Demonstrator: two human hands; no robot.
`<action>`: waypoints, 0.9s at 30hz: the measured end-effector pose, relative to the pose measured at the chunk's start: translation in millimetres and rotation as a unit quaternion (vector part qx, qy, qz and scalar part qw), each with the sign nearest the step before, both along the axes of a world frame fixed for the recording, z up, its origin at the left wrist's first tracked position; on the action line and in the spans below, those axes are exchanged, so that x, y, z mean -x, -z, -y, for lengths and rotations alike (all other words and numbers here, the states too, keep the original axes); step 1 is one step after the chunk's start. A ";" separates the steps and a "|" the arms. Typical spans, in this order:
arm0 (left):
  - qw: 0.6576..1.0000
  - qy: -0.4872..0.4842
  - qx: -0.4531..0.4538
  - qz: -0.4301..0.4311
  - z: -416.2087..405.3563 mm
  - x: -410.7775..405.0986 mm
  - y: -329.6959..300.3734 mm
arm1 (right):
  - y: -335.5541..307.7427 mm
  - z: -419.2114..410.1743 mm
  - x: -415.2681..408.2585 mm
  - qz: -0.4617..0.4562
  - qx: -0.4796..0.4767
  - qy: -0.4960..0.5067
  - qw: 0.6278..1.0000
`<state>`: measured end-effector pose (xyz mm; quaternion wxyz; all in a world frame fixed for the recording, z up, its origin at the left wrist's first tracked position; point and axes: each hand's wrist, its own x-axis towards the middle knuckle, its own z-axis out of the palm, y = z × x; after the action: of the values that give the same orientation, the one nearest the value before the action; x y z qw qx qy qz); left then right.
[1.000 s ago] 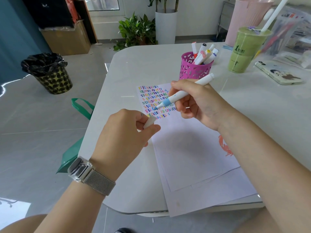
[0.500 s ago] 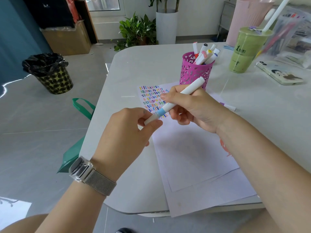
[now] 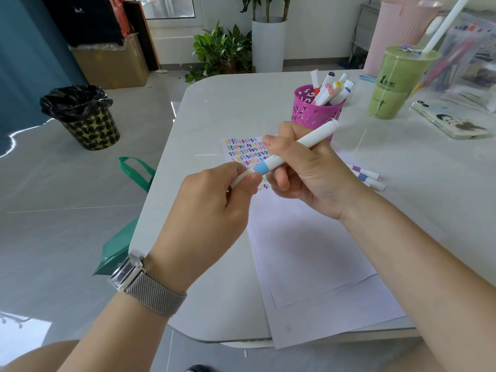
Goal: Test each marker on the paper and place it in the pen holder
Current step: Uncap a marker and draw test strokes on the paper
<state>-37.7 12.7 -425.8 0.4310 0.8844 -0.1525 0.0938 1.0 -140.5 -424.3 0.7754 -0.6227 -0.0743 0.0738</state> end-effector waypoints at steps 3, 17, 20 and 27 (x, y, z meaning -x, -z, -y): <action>1.000 -0.004 -0.010 0.023 -3.6 0.1 1.3 | 2.3 -4.0 1.5 -0.007 -0.015 -0.002 1.000; 0.997 -0.009 -0.051 0.053 -6.5 0.5 3.9 | 6.6 -9.9 5.0 0.019 -0.020 0.004 1.000; 0.997 -0.014 -0.052 0.054 -5.1 0.2 4.4 | 2.9 -9.9 4.4 0.020 -0.014 0.000 1.000; 0.999 -0.005 0.020 0.026 -1.9 3.8 -5.0 | -9.9 -9.5 0.7 0.026 -0.006 0.001 1.000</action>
<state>-41.6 14.6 -420.8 0.4440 0.8737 -0.1571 0.1216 0.3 -131.0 -414.4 0.7766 -0.6202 -0.0947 0.0564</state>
